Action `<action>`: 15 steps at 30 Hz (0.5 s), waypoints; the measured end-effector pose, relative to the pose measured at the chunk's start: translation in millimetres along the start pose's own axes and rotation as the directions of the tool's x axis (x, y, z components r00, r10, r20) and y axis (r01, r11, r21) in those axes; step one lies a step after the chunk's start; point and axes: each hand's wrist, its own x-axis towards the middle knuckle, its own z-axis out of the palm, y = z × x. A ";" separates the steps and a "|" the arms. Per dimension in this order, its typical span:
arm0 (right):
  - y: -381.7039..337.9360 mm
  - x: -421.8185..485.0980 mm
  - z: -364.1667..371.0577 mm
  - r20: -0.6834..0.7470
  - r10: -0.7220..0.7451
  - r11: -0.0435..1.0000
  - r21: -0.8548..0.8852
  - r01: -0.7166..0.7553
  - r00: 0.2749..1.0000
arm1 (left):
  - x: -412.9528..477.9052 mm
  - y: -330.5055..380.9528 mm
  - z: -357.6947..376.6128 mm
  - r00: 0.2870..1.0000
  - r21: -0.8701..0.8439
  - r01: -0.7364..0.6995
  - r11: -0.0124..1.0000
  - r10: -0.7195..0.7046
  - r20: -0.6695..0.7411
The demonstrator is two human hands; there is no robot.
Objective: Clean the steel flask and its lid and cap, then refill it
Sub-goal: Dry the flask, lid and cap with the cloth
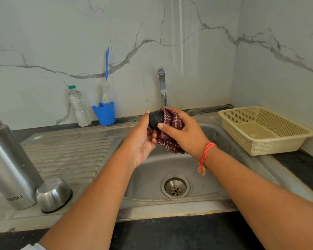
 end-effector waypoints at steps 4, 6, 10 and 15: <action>1.1 3.5 -2.6 -0.043 0.067 0.995 0.072 -0.064 0.997 | 0.1 0.5 0.0 0.996 -0.052 -0.066 0.996 0.069 0.064; 2.1 4.9 -4.5 -0.062 0.100 0.988 0.123 -0.092 0.993 | -1.0 1.4 0.6 0.989 -0.045 -0.102 0.994 0.107 0.100; 1.1 5.6 -6.9 -0.076 0.181 0.967 0.194 -0.164 0.980 | -3.3 0.7 -0.3 0.977 0.038 -0.154 0.987 0.146 0.156; 2.4 5.7 -7.8 -0.057 0.224 0.968 0.126 -0.215 0.973 | -4.2 3.0 -2.4 0.981 0.154 -0.140 0.978 0.116 0.156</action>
